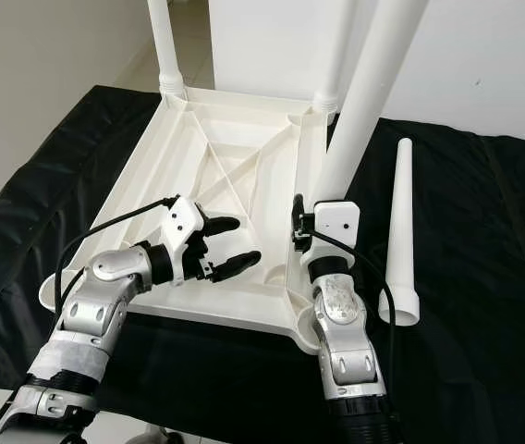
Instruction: Building children table
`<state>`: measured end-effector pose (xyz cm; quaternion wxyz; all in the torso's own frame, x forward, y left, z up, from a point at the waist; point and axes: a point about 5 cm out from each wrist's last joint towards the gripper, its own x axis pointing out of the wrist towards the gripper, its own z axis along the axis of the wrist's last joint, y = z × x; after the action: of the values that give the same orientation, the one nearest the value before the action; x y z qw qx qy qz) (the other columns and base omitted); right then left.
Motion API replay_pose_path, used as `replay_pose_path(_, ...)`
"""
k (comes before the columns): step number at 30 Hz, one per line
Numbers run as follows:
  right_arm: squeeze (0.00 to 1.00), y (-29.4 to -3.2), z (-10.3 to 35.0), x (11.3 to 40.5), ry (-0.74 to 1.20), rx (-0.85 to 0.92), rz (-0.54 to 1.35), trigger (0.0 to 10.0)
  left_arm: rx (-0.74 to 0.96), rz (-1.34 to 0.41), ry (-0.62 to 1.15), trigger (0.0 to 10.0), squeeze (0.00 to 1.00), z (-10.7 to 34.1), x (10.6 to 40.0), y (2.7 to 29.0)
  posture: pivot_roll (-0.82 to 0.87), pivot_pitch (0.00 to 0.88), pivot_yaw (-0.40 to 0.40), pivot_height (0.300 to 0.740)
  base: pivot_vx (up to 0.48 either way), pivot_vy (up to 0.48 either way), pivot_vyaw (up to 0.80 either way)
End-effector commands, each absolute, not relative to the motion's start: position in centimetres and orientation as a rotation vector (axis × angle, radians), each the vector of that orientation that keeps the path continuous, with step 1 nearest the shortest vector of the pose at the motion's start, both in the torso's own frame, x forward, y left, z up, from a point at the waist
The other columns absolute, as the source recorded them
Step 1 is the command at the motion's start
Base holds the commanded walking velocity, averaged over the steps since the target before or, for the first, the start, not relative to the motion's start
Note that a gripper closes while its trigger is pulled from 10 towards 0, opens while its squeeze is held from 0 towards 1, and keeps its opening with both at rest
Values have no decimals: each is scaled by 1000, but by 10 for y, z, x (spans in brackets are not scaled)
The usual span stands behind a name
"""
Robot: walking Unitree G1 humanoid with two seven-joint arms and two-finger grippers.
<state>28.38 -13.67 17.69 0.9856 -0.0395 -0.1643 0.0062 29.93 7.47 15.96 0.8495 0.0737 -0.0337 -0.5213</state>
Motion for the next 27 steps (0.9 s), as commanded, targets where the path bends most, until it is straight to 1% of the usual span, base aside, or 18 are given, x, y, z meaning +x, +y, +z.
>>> replay_pose_path(1, 0, -138, 179, 281, -353, -85, -3, 10000, 128, -728, -65, 10000, 0, 157, 311, 87, -9, 55, -14, 740, 0, 0, 0)
replay_pose_path(3, 0, -143, 178, 280, -362, -94, -44, 10000, 95, -660, -64, 10000, 0, 155, 310, 89, -9, 54, -18, 740, 0, 0, 0)
replay_pose_path(4, 0, -143, 178, 280, -362, -94, -44, 10000, 95, -660, -64, 10000, 0, 155, 310, 89, -9, 54, -18, 740, 0, 0, 0)
replay_pose_path(5, 0, -145, 178, 281, -362, -93, -55, 10000, 67, -610, -75, 10000, 0, 157, 312, 92, -8, 53, -18, 740, 0, 0, 0)
replay_pose_path(8, 0, -145, 179, 281, -367, -93, -57, 10000, 61, -576, -89, 10000, 0, 159, 312, 94, -7, 53, -19, 740, 0, 0, 0)
replay_pose_path(9, 0, -146, 180, 282, -372, -96, -69, 10000, 21, -509, -105, 10000, 0, 162, 315, 100, -4, 52, -19, 740, 0, 0, 0)
replay_pose_path(10, 0, -146, 180, 282, -372, -96, -69, 10000, 21, -509, -105, 10000, 0, 162, 315, 100, -4, 52, -19, 740, 0, 0, 0)
replay_pose_path(12, 0, -146, 182, 284, -380, -72, -59, 10000, -37, -422, -92, 10000, 0, 162, 319, 108, 0, 48, -20, 740, 0, 0, 0)
replay_pose_path(14, 0, -147, 182, 286, -380, -73, -61, 10000, -47, -373, -90, 10000, 0, 161, 320, 115, 0, 36, -24, 740, 0, 0, 0)
replay_pose_path(16, 0, -147, 182, 286, -380, -73, -61, 10000, -47, -373, -90, 10000, 0, 161, 320, 115, 0, 36, -24, 740, 0, 0, 0)
replay_pose_path(20, 0, -149, 180, 294, -377, -88, -46, 10000, -6, -338, -92, 10000, 0, 160, 324, 127, -5, 6, -33, 740, 0, 0, 0)
replay_pose_path(25, 0, -151, 177, 300, -361, -113, -40, 10000, -13, -301, -97, 10000, 0, 161, 329, 132, -2, 0, -35, 740, 0, 0, 0)
replay_pose_path(27, 0, -154, 177, 303, -359, -114, -44, 10000, -31, -255, -126, 10000, 0, 168, 333, 134, -5, 0, -32, 740, 0, 0, 0)
